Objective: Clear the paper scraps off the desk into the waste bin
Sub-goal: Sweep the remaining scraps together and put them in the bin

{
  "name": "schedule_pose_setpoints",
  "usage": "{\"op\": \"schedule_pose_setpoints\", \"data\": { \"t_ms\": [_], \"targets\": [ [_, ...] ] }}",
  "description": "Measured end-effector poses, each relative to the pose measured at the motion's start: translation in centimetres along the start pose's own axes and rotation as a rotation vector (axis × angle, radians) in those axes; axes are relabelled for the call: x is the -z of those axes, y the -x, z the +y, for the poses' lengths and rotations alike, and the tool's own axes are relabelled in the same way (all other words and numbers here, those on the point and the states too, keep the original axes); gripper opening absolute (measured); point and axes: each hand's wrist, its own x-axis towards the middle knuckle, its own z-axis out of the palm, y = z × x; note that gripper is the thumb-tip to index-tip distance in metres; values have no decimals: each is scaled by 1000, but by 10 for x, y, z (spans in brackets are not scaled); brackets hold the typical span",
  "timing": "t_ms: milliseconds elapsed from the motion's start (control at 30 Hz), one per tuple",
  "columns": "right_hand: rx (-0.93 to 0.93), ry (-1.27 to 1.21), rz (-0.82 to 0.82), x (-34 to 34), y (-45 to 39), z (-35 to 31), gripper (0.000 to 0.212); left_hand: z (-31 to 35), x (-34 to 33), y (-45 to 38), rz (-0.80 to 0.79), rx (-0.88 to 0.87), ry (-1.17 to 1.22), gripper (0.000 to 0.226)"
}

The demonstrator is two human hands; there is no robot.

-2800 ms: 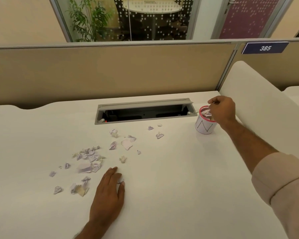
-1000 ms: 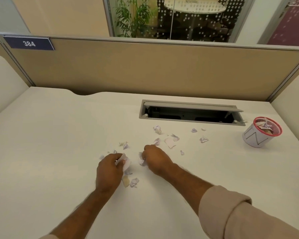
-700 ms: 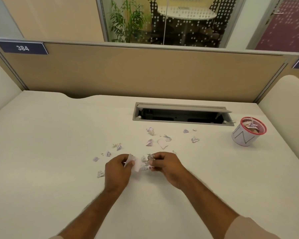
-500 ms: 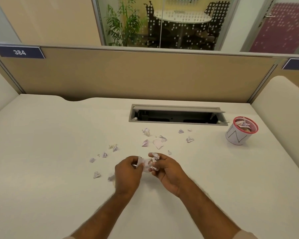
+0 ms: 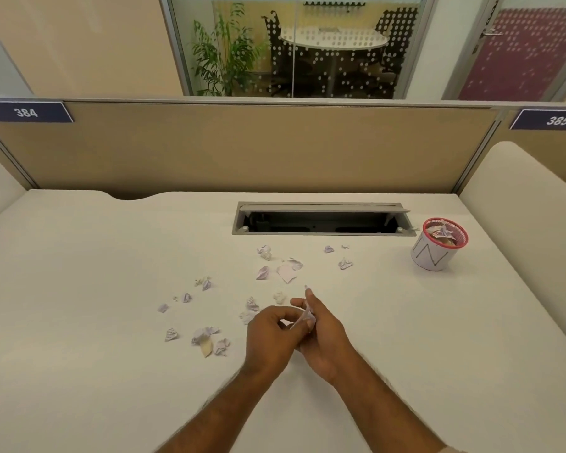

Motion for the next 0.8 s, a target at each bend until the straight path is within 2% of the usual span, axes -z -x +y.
{"op": "schedule_pose_setpoints", "data": {
  "t_ms": [67, 167, 300, 433, 567, 667, 800],
  "targets": [
    [4, -5, 45, 7, 1, -2, 32, 0, -5, 3, -16, -12, 27, 8],
    [5, -15, 108, 20, 4, -13, 18, -12, -8, 7, -21, -22, 38, 13],
    [18, -42, 201, 44, 2, -37, 12, -49, -4, 13, 36, -250, -424, 20],
    [66, -57, 250, 70, 0, -71, 17, -77, -3, 18, -30, -398, -737, 48],
    [142, -30, 302, 94, -2, -122, 19, -85, -5, 14, -95, -352, -852, 70],
    [205, -20, 346, 117, -2, -169, 24, -85, -6, 12, -129, -351, -903, 73],
    [330, 73, 510, 147, -10, -238, 16, -84, -7, 12, -136, -360, -959, 74]
  ]
}}
